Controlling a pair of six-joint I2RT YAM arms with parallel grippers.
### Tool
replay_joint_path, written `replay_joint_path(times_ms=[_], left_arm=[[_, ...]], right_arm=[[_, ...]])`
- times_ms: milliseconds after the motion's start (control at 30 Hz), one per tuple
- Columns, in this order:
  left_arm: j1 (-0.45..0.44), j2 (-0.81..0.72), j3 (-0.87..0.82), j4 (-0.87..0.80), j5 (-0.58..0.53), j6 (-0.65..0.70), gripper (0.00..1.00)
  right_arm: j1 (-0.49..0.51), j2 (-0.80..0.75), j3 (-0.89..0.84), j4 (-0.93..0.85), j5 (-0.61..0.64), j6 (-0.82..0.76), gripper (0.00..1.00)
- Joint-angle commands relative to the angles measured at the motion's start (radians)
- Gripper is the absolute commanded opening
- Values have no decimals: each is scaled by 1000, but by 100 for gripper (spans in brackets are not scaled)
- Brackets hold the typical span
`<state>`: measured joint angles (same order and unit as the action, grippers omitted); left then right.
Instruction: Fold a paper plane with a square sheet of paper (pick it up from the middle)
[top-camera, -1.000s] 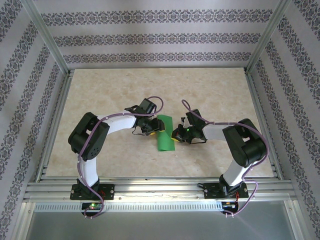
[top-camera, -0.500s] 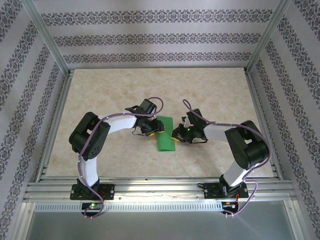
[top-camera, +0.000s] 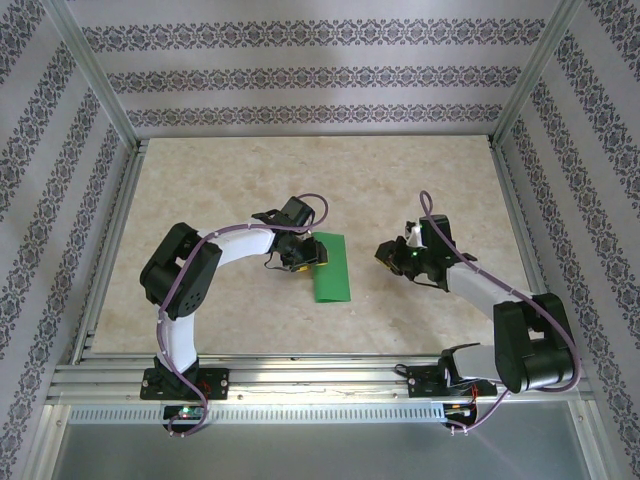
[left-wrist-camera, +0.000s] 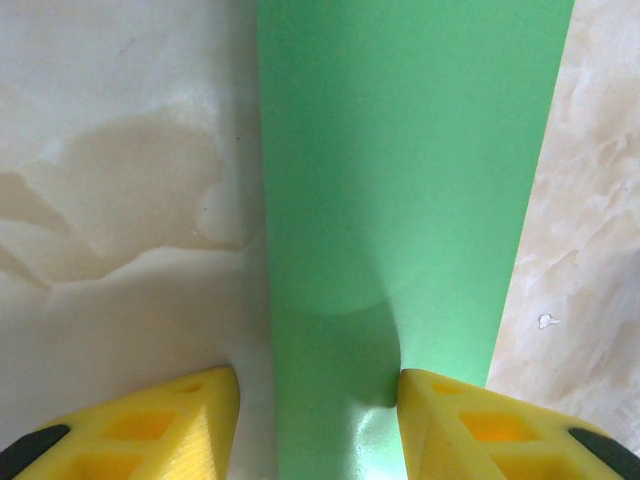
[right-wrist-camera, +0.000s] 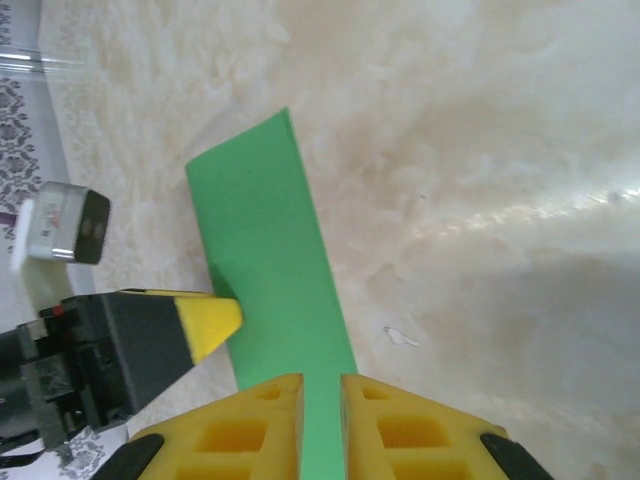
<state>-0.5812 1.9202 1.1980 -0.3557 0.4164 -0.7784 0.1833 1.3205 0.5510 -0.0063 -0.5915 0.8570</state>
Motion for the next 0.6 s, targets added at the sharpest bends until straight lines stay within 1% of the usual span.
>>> replay_joint_path(times_ms=[0, 67, 167, 267, 567], left_arm=[[1, 14, 18, -67, -55, 16, 46], [0, 13, 15, -61, -61, 13, 46], [0, 21, 18, -50, -42, 22, 46], [0, 48, 48, -85, -33, 44, 47], [-3, 57, 69, -118, -40, 82, 48]], right_arm=[[-6, -9, -15, -9, -4, -3, 18], [-5, -4, -17, -4, -6, 1, 18], [-5, -3, -17, -3, -8, 2, 18], [-5, 0, -16, -4, -9, 0, 19], [-6, 8, -17, -1, -11, 0, 19]])
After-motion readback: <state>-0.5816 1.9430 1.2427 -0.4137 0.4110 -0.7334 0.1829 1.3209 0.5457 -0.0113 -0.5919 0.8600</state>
